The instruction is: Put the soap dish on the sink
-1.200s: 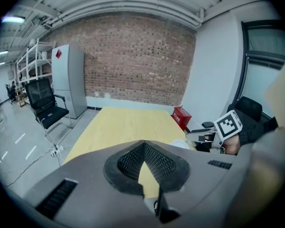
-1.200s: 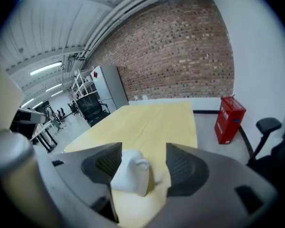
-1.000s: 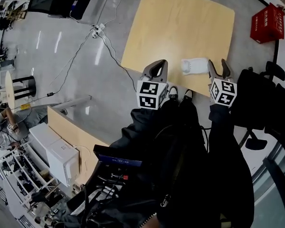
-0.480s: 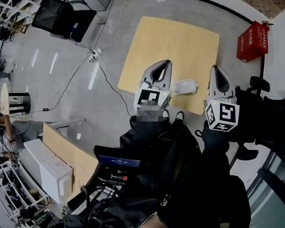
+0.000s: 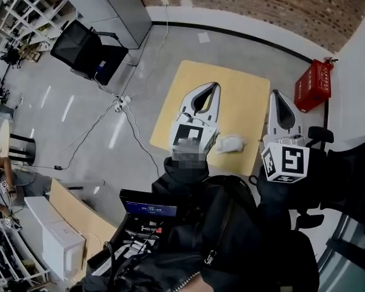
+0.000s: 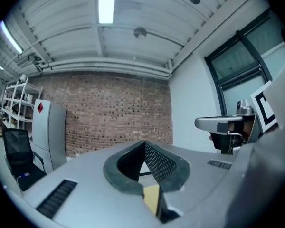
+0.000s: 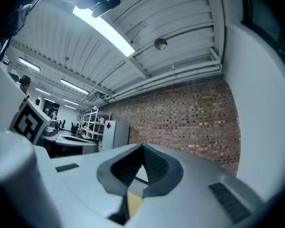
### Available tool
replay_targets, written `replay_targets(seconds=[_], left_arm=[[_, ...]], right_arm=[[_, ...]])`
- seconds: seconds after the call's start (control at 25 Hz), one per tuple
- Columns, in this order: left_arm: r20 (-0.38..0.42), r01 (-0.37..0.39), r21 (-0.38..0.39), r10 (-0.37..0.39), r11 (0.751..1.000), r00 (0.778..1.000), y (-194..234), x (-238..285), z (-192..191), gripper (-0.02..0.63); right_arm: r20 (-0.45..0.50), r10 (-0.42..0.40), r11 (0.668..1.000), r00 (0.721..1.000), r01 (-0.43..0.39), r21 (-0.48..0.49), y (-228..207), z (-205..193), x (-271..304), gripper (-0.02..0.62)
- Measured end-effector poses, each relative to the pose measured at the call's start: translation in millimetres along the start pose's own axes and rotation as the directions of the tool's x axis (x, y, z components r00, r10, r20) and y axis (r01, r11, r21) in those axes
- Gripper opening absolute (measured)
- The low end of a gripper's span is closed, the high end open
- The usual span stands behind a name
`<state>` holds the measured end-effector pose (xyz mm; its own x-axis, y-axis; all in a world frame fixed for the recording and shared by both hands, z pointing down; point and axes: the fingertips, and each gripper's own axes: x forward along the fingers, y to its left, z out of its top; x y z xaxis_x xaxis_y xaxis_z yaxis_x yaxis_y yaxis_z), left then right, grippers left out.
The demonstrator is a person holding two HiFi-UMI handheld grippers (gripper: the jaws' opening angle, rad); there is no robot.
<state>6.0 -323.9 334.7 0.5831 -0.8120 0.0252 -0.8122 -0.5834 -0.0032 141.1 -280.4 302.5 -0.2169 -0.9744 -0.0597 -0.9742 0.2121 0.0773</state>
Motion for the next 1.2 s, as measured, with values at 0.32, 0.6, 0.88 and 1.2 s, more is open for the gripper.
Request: replay_targets(seconds=[0.32, 0.6, 0.88, 1.2], left_arm=[[0.076, -0.006, 0.036, 0.003, 0.999, 0.997, 6, 7, 36, 0.003], [0.098, -0.019, 0.049, 0.014, 0.999, 0.995, 11, 7, 45, 0.003], [0.101, -0.025, 0.049, 0.019, 0.998, 0.995, 11, 8, 47, 0.003], [0.091, -0.010, 0.052, 0.005, 0.999, 0.996, 6, 9, 44, 0.003]], right_arm=[[0.075, 0.009, 1.000, 0.997, -0.006, -0.029, -8, 33, 1, 0.006], [0.104, 0.010, 1.000, 0.994, -0.011, 0.004, -13, 46, 4, 0.006], [0.117, 0.001, 1.000, 0.993, -0.001, -0.006, -17, 50, 2, 0.006], [0.107, -0.005, 0.999, 0.994, 0.009, -0.031, -17, 50, -2, 0.006]])
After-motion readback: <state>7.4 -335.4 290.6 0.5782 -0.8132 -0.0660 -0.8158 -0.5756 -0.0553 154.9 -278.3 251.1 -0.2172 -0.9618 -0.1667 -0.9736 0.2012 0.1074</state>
